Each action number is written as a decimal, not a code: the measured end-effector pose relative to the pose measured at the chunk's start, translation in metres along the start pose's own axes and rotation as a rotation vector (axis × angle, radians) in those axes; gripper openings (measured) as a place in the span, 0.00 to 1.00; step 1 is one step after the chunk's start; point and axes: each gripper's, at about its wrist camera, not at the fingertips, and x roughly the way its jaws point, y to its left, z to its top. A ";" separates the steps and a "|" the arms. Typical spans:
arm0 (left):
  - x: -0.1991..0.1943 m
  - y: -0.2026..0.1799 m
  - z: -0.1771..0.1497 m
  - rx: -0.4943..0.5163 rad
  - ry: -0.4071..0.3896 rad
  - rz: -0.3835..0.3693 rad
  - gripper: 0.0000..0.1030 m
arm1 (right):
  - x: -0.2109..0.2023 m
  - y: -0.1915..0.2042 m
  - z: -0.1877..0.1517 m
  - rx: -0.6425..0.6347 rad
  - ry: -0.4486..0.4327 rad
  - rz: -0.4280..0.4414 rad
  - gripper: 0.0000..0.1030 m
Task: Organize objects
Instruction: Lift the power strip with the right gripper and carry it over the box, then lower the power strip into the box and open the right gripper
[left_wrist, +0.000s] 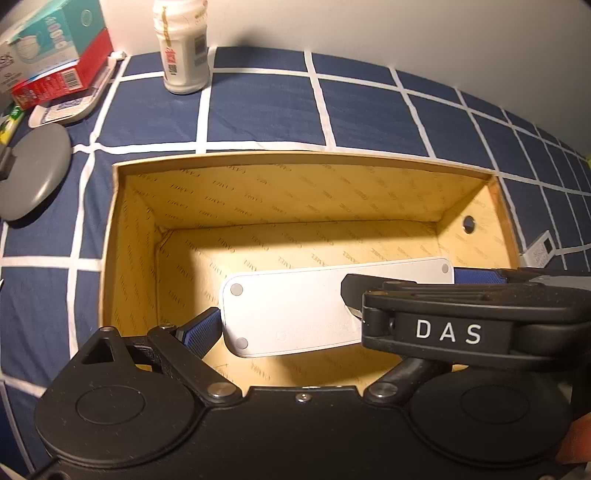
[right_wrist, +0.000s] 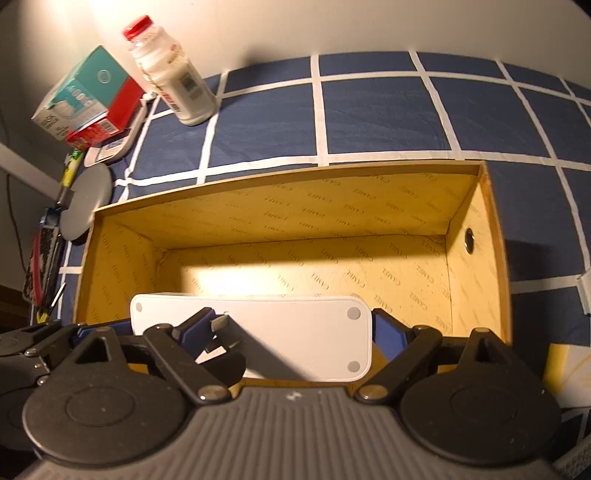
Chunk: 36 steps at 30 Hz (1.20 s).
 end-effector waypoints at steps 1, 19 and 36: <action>0.004 0.001 0.003 0.002 0.004 -0.001 0.89 | 0.004 -0.001 0.003 0.003 0.003 -0.001 0.87; 0.053 0.007 0.032 0.006 0.032 -0.021 0.89 | 0.049 -0.020 0.033 0.016 0.027 -0.020 0.87; 0.068 0.020 0.039 -0.018 0.030 -0.034 0.89 | 0.067 -0.014 0.045 -0.006 0.034 -0.033 0.87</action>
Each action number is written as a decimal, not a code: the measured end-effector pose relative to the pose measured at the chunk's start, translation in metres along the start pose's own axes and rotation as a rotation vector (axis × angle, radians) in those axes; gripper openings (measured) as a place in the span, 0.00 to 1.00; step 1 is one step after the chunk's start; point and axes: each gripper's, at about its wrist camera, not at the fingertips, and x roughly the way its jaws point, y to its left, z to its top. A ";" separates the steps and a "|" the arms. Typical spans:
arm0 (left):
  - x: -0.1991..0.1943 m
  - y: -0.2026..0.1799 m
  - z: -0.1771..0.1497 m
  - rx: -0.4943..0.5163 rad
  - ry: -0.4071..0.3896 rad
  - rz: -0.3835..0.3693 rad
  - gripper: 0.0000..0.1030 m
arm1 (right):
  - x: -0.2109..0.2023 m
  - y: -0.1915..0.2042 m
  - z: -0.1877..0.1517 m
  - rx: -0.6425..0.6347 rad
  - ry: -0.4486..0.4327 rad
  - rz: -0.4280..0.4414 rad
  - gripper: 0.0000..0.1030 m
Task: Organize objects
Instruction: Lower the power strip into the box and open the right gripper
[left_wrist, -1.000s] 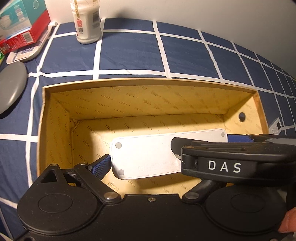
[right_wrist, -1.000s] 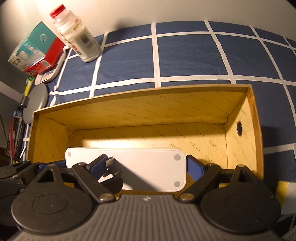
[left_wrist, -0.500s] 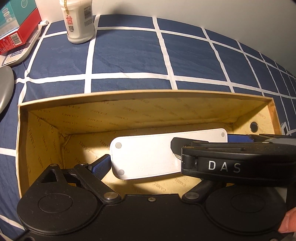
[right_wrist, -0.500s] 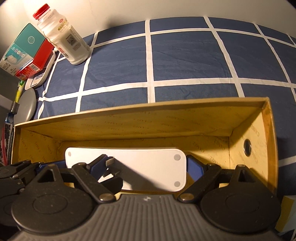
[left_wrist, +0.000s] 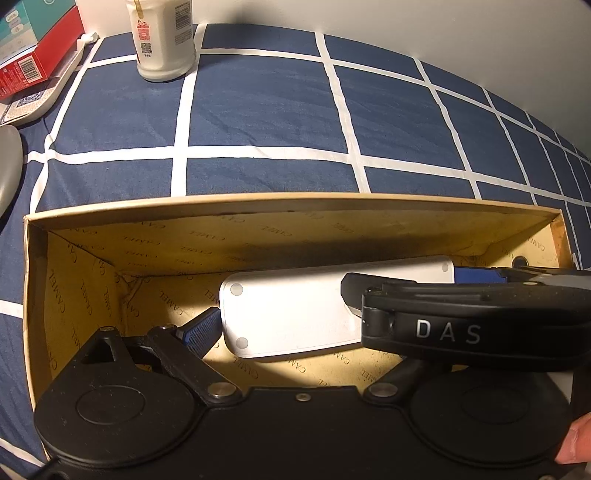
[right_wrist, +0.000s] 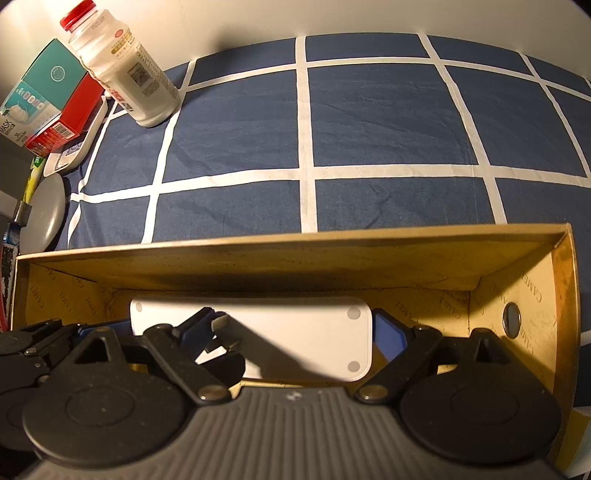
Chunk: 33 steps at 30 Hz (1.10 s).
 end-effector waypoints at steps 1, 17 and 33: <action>0.001 0.000 0.000 0.000 0.000 -0.001 0.89 | 0.000 0.000 0.001 -0.001 0.000 -0.001 0.87; 0.002 0.005 0.007 -0.036 -0.008 -0.024 0.90 | 0.001 -0.004 0.010 0.033 -0.008 -0.001 0.87; -0.048 -0.005 -0.021 -0.033 -0.057 -0.007 0.94 | -0.051 0.005 -0.013 0.021 -0.059 -0.025 0.89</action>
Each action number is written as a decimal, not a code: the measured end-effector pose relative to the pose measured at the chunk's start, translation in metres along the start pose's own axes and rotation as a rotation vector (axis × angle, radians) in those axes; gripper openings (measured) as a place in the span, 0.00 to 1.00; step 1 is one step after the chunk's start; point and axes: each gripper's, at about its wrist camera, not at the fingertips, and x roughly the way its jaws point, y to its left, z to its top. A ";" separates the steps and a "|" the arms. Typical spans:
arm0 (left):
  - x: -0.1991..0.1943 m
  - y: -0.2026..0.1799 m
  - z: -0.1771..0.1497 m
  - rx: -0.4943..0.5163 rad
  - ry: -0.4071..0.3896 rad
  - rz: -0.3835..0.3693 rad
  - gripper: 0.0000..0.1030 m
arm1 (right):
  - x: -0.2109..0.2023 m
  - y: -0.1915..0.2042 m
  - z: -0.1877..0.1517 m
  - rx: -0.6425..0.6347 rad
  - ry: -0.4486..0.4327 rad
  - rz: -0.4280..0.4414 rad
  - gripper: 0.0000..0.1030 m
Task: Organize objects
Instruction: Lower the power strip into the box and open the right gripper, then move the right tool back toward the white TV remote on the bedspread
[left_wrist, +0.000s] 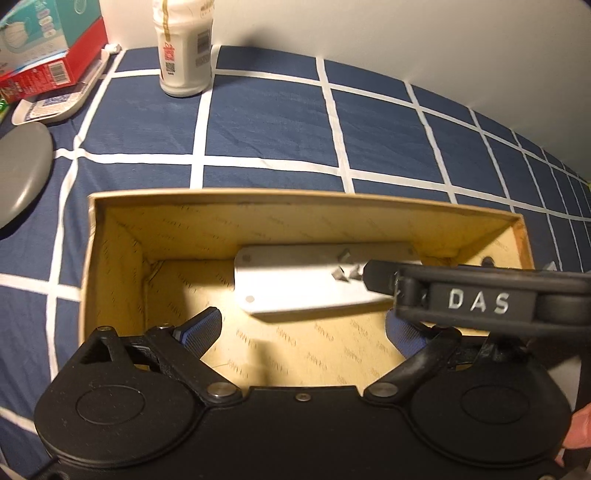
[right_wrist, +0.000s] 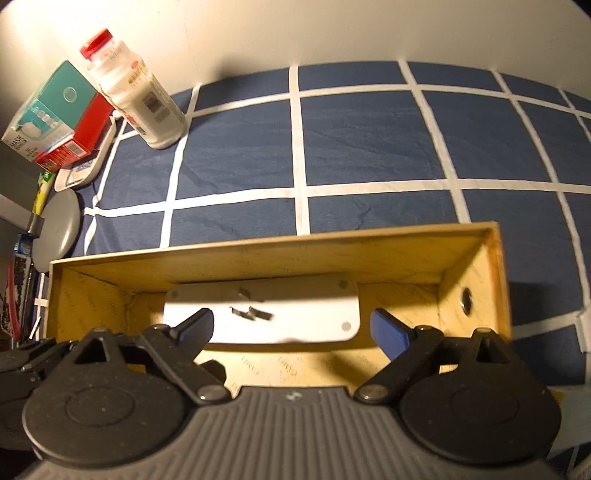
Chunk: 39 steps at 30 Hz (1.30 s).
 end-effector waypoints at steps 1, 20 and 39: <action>-0.005 -0.001 -0.004 0.002 -0.005 0.001 0.95 | -0.006 0.000 -0.003 0.000 -0.007 -0.002 0.89; -0.084 -0.045 -0.078 0.066 -0.072 -0.009 1.00 | -0.111 -0.014 -0.078 0.034 -0.130 -0.012 1.00; -0.101 -0.120 -0.152 0.151 -0.067 -0.027 1.00 | -0.163 -0.079 -0.151 0.087 -0.160 -0.048 1.00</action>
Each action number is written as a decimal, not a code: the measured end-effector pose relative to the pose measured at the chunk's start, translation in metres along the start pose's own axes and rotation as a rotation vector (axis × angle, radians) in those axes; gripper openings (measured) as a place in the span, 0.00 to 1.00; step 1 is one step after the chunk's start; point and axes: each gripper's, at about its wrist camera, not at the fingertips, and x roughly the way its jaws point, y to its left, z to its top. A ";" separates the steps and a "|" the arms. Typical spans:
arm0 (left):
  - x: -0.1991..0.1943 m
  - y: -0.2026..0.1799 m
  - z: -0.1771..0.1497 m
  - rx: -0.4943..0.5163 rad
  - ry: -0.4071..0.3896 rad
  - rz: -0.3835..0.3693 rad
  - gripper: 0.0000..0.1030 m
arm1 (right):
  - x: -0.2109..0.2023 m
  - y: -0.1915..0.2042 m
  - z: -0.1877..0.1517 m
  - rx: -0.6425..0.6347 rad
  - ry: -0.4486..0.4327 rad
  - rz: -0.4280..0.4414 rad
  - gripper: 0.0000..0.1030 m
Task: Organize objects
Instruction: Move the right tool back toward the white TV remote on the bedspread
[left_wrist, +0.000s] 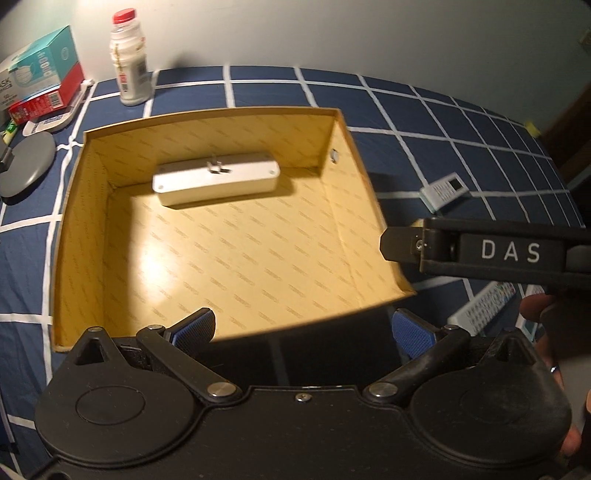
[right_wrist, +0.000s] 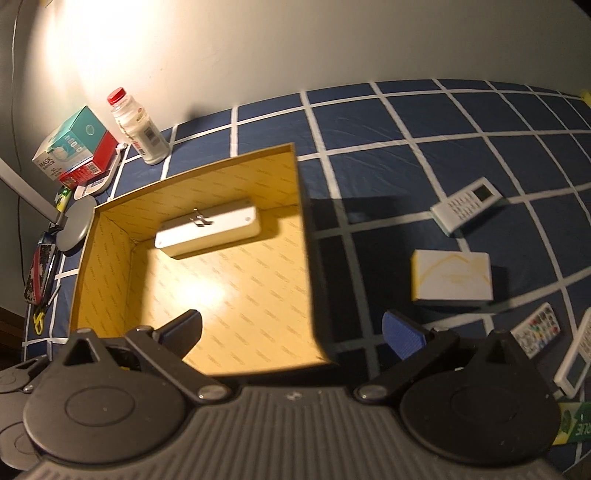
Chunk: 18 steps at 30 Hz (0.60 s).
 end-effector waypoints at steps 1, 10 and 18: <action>0.001 -0.005 -0.002 0.003 0.002 0.002 1.00 | -0.002 -0.005 -0.001 0.003 -0.002 0.000 1.00; 0.016 -0.058 -0.016 -0.013 0.011 0.017 1.00 | -0.011 -0.063 -0.010 -0.001 0.005 0.000 1.00; 0.039 -0.115 -0.022 -0.044 0.033 0.023 1.00 | -0.017 -0.128 -0.009 -0.020 0.039 -0.006 1.00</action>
